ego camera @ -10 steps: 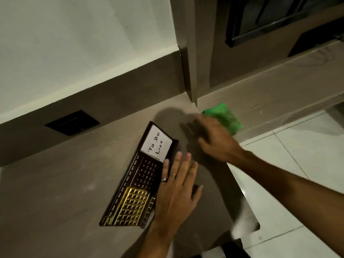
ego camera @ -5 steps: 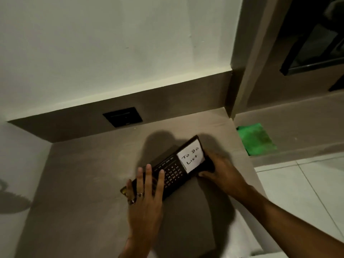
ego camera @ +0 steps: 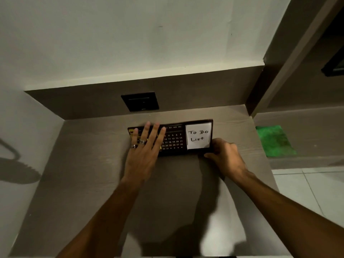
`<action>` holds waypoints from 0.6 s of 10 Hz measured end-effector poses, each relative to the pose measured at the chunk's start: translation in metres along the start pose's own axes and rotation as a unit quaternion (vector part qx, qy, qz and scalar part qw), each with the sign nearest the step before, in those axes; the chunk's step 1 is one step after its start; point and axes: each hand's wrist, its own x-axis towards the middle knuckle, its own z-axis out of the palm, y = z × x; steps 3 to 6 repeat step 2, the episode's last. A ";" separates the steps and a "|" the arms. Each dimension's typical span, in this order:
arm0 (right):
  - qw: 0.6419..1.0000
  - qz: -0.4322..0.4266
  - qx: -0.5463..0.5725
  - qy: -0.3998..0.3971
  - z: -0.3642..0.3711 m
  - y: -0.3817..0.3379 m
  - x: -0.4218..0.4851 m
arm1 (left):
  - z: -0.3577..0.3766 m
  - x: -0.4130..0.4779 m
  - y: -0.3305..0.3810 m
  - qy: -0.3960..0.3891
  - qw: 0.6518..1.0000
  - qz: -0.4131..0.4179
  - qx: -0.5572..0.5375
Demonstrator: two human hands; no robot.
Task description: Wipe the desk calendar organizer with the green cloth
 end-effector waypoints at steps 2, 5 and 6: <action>0.998 0.000 0.044 0.037 -0.026 -0.004 -0.012 | -0.016 -0.002 -0.007 0.047 0.998 0.008 -0.038; 0.998 0.000 0.044 0.037 -0.026 -0.004 -0.012 | -0.016 -0.002 -0.007 0.047 0.998 0.008 -0.038; 0.998 0.000 0.044 0.037 -0.026 -0.004 -0.012 | -0.016 -0.002 -0.007 0.047 0.998 0.008 -0.038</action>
